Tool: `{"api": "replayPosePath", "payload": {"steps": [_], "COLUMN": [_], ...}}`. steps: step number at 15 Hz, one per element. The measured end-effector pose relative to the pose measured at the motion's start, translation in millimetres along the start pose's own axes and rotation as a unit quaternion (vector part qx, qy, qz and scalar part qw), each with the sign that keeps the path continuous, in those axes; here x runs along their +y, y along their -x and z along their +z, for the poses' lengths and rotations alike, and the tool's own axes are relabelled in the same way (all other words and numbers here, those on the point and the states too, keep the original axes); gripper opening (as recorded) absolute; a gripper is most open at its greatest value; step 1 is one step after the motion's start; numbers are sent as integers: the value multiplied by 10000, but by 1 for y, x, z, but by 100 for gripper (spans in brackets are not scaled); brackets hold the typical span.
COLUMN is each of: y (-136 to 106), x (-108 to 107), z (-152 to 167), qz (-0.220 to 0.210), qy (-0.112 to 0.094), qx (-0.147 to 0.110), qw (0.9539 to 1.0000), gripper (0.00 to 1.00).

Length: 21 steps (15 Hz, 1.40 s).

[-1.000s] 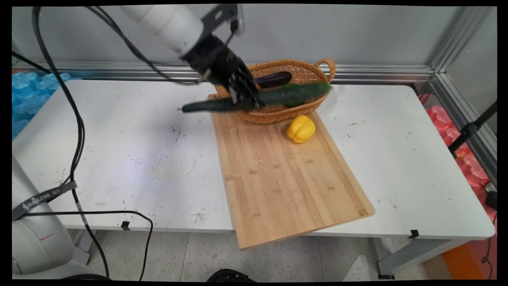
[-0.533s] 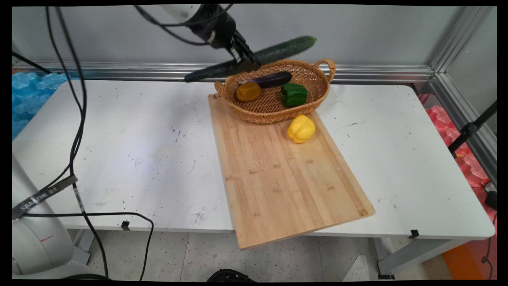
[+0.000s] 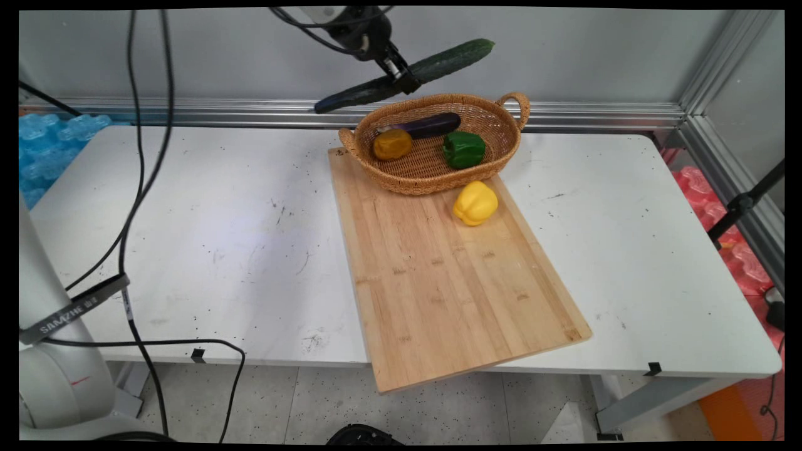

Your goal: Place the picked object in the vegetable basket

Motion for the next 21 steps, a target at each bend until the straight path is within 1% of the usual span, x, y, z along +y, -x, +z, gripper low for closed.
{"api": "replayPosePath", "payload": {"steps": [3,7,10,18,21], "y": [-8,-17,-20,-23,-21], "x": [-4,-8,-7,3,5], "z": [20,59,89,143,159], "qz": [-139,-446,-716,-1174,-1262], "qy": [-52,-142,-173,-153,-163], "qx": [-72,-263,-445,-811,-951], "qw": [9999,9986,9963,9897,9873], "gripper": [0,0,0,0,0]}}
